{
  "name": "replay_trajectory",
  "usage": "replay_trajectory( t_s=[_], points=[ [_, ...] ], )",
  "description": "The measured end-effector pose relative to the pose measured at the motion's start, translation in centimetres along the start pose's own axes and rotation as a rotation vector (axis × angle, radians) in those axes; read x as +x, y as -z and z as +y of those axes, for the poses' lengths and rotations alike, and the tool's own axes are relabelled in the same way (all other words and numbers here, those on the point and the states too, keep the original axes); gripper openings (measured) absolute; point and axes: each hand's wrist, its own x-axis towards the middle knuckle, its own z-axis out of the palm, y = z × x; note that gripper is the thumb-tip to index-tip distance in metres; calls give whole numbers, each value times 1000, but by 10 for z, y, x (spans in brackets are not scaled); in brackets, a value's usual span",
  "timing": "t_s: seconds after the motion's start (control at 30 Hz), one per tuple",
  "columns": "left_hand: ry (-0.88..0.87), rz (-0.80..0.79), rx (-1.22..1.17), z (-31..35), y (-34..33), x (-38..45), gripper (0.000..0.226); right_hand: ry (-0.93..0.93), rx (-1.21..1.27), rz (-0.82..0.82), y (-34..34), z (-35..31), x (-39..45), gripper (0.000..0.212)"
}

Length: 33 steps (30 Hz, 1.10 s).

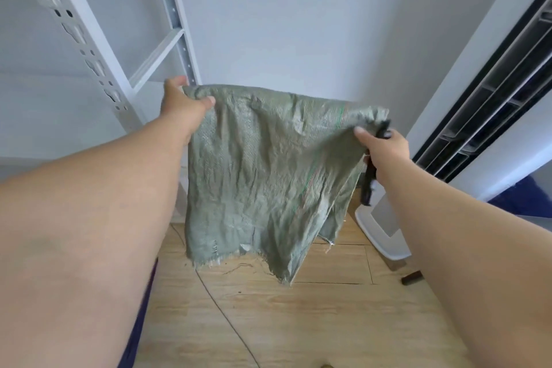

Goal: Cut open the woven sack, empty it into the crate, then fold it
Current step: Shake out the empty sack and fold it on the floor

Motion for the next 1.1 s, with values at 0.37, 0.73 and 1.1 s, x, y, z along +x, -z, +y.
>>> replay_trajectory(
  t_s=[0.37,0.73,1.1],
  points=[
    [-7,233,-112,5,20,-1,47,-63,148,-40,2,-13,-10,25],
    [-127,-159,814,-16,25,-9,52,-118,32,-13,-3,13,-4,23],
    [-151,-594,1272,-123,-58,-25,30,-126,-117,38,-17,97,45,13]
  ],
)
